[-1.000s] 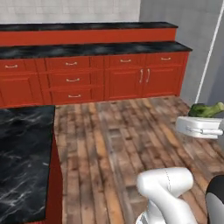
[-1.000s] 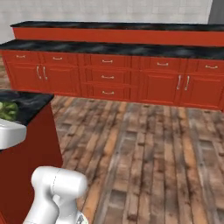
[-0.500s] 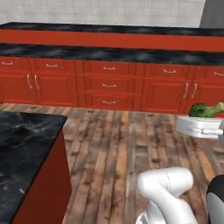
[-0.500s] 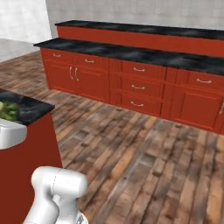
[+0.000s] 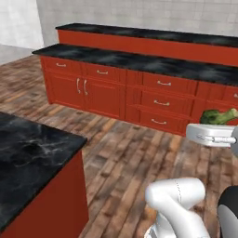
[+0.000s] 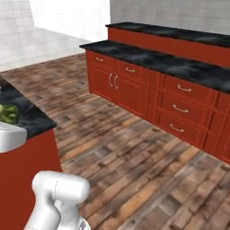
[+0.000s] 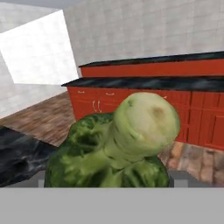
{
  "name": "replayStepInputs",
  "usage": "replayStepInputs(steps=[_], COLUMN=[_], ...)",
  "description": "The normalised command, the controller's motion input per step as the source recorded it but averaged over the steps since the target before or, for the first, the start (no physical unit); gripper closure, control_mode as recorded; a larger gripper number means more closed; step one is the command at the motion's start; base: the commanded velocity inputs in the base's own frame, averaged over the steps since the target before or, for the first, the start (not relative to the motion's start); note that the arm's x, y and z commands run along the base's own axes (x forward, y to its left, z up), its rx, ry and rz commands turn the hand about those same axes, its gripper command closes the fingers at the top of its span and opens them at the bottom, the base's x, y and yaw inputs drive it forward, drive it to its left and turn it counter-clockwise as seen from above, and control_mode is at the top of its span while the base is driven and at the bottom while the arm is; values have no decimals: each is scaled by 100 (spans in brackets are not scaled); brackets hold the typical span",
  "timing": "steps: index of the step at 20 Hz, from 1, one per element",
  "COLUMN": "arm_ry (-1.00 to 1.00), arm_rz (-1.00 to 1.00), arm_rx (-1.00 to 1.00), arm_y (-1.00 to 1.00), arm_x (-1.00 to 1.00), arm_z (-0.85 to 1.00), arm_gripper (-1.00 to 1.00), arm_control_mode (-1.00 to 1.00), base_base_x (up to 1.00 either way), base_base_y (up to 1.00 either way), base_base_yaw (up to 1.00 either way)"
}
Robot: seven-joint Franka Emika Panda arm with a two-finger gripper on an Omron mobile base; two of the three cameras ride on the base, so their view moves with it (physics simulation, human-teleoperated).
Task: Place the cold items (broccoli and pear) from the fridge in one tupperware on the dining counter. Place the warm items (hot dog and kebab skewer) in the stove area in another tupperware.
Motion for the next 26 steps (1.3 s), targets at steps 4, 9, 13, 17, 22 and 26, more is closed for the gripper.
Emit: replayStepInputs(steps=[4,9,13,17,22,26], arm_ry=[0,0,0,0,0,0], arm_rz=[0,0,0,0,0,0], arm_rx=[0,0,0,0,0,0], arm_y=[0,0,0,0,0,0], arm_x=[0,0,0,0,0,0], arm_z=[0,0,0,0,0,0], arm_gripper=[100,100,100,100,100,100], arm_control_mode=[100,100,100,100,100,100], base_base_x=[92,91,88,87,87,88], base_base_y=[-68,-70,-73,-73,-71,-70], base_base_yaw=[54,53,54,54,55,55])
